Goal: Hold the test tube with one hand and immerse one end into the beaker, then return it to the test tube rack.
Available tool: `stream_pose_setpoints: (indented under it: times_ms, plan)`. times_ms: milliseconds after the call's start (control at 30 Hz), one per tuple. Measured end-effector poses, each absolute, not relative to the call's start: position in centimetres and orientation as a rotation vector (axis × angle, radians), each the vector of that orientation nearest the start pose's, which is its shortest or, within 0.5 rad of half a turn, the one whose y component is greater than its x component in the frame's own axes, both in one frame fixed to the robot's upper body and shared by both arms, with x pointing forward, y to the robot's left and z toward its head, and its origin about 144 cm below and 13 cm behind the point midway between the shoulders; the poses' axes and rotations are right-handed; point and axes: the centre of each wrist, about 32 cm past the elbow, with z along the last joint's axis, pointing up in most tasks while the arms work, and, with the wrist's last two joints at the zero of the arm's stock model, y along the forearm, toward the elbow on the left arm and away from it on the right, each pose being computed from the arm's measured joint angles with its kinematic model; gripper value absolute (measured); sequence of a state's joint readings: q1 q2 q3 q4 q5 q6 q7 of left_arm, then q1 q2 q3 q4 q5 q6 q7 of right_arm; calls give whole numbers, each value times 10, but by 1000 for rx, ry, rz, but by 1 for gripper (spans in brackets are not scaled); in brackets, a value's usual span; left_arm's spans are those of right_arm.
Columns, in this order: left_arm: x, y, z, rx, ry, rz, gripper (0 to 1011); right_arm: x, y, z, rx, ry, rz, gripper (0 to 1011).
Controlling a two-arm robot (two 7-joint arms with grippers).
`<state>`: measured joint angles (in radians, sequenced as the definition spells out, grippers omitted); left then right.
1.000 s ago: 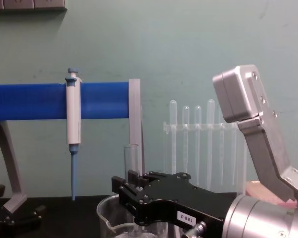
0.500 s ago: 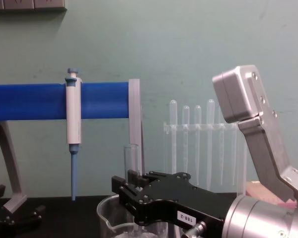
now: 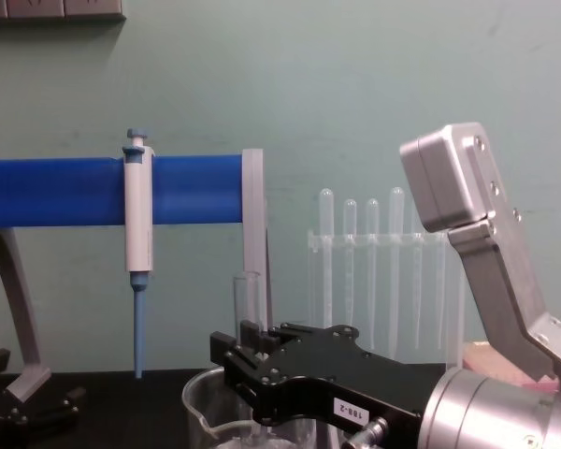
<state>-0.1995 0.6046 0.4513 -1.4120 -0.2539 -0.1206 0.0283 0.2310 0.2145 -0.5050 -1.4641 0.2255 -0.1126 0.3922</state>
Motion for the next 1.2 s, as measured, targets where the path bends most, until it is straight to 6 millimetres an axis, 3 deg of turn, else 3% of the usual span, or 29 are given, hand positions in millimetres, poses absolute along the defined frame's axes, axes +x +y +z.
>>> stream_pose_setpoints:
  times_ms: [1200]
  plan:
    - [489,310,1140,304,-285,1248,1000,490,-144,1158,33,-130,-710,229]
